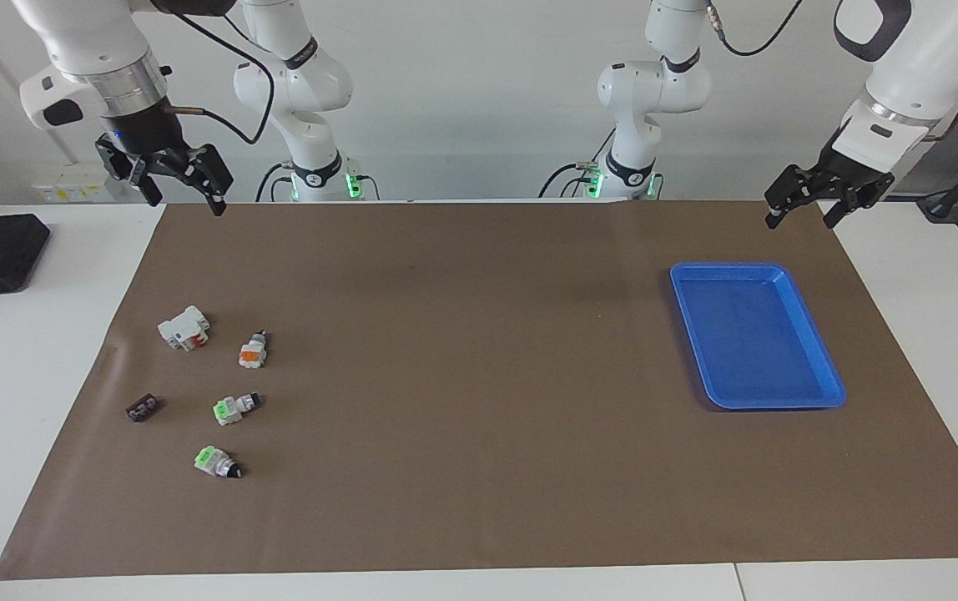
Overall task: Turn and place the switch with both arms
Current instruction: 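Reach the right gripper toward the orange-topped switch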
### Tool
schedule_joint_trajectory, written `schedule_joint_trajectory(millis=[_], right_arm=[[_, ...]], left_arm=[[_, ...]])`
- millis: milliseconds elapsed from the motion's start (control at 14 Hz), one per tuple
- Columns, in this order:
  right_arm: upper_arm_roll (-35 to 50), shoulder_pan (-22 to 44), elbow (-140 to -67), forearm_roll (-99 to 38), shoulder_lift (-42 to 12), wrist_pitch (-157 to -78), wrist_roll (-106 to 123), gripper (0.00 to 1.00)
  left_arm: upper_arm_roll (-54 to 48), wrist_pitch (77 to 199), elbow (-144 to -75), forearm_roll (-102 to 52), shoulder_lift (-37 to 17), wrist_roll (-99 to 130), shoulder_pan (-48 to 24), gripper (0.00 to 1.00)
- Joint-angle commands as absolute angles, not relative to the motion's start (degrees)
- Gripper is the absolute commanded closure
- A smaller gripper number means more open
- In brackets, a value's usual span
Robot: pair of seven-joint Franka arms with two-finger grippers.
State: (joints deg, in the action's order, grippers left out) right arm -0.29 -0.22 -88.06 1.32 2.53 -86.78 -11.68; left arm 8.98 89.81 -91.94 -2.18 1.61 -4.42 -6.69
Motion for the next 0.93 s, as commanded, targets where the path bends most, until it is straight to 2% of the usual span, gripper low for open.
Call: schedule_joint_trajectory(millis=[0, 356, 499, 855], right_arm=[[0.5, -1.1, -88.2, 1.1, 2.9, -85.6, -12.7, 0.00], [0.6, -1.5, -88.3, 1.8, 3.0, -85.7, -12.6, 0.00], [0.6, -1.6, -91.2, 1.8, 4.5, -87.4, -10.0, 0.00], [0.0, -3.0, -92.5, 1.5, 4.6, -88.2, -4.8, 0.00]], left_arm=[[8.7, 90.6, -94.0, -1.6, 3.3, -5.0, -6.5, 0.00], [8.7, 90.6, -94.0, -1.6, 3.3, -5.0, -6.5, 0.00], [8.7, 90.6, -94.0, -1.6, 3.3, -5.0, -6.5, 0.00], [8.7, 90.6, -94.0, -1.6, 3.3, -5.0, -6.5, 0.00]])
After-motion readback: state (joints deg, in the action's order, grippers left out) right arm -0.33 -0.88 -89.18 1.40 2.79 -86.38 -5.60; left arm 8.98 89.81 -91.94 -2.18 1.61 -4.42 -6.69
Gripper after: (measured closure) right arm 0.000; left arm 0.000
